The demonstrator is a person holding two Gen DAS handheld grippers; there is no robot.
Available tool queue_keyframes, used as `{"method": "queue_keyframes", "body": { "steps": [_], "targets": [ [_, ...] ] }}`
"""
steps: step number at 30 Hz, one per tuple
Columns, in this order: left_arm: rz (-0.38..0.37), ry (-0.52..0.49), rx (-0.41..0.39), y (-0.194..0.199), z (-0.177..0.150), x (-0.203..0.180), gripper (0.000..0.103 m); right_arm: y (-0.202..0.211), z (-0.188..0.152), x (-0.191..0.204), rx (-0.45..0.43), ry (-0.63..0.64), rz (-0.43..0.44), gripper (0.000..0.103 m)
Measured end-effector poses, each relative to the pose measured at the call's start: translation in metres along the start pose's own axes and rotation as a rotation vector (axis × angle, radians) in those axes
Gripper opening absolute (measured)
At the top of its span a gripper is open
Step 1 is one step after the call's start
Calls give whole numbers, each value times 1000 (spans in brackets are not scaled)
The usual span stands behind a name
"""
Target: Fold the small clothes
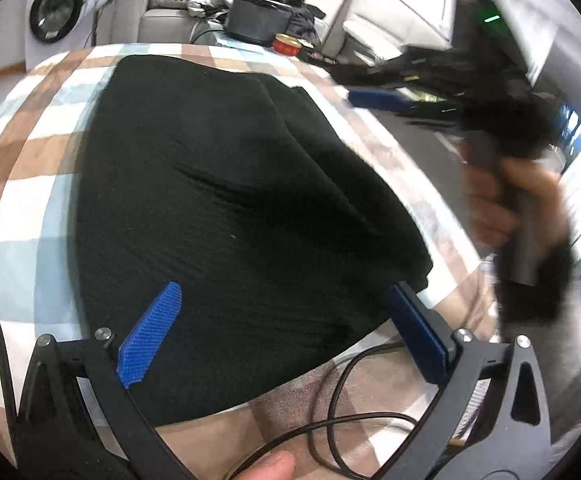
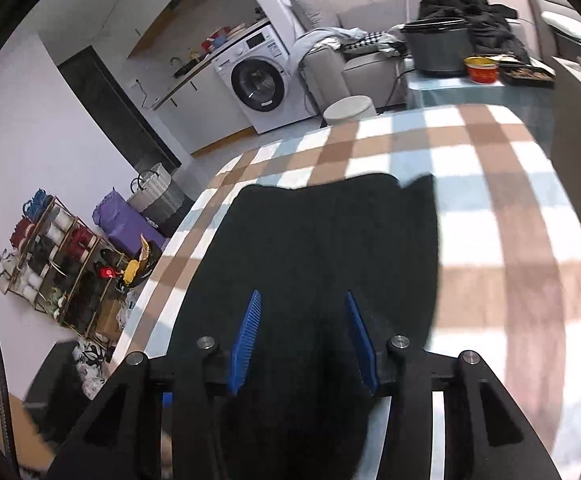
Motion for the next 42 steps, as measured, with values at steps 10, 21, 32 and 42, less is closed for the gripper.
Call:
{"method": "queue_keyframes", "body": {
  "steps": [10,21,32,42],
  "targets": [
    [44,118,-59,25,12,55,102,-125,48,-36,185,-73,-38,31],
    [61,141,-106,45,21,69,102,-6,83,66,-112,224,33,6],
    [85,126,-53,27,15,63,102,-61,60,-43,37,139,-256,6],
    [103,121,-32,15,10,68,102,-38,30,-61,50,40,-203,31]
  ]
}}
Point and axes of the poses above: each gripper's, at about its wrist camera, not at the fingertips, and y roughly against the way its jaws point, x to its left, z to its top, the point moved 8 cm from there along -y, roughly the way its jaws point, and after that the axes turned 2 degrees about -y, right-handed, at the moved point
